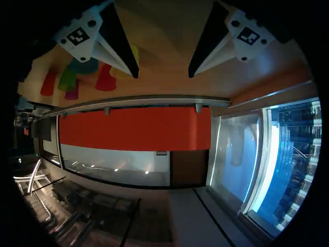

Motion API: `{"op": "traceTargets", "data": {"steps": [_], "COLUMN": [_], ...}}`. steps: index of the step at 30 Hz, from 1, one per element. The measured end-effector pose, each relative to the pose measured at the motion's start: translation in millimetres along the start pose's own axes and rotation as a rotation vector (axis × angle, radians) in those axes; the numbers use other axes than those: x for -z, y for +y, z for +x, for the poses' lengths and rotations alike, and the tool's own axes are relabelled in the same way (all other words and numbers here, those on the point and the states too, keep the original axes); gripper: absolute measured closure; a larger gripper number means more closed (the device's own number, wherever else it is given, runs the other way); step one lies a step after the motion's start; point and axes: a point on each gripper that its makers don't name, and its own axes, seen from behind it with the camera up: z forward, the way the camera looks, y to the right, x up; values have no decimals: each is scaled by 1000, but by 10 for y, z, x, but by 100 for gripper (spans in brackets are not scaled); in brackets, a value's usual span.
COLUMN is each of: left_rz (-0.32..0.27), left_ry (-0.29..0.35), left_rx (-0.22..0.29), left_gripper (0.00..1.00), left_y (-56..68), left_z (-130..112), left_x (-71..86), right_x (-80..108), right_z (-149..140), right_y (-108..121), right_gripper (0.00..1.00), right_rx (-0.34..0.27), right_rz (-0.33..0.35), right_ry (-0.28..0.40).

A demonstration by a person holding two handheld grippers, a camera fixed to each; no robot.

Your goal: Pour water

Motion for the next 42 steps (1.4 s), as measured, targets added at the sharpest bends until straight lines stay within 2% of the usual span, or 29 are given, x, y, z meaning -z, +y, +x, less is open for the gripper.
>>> {"op": "traceTargets", "data": {"steps": [9,20,26,35,38,42], "left_rz": [0,-45,-94,-174,-202,-233], "left_ry": [-12,-47,-71,-54,-53,-55], "left_rx": [-12,14,32,40,39,58], "left_gripper": [11,11,11,11,11,11], "left_y": [-61,-43,58,285,366,454], "left_z": [148,685,1030,1635,1796,1900], "left_x": [11,-22,-61,-121,-143,-172], "right_x": [-46,-71,-70,-41,-80,-164], "right_z": [48,630,1035,1604,1779,1873], "right_y": [21,66,34,-176,-177,-201], "right_gripper": [1,1,1,1,1,1], "right_rx": [-2,-10,18,35,36,21], "right_rz": [-2,39,71,135,142,164], "right_ry": [-24,-56,-70,-68,-58,-58]}}
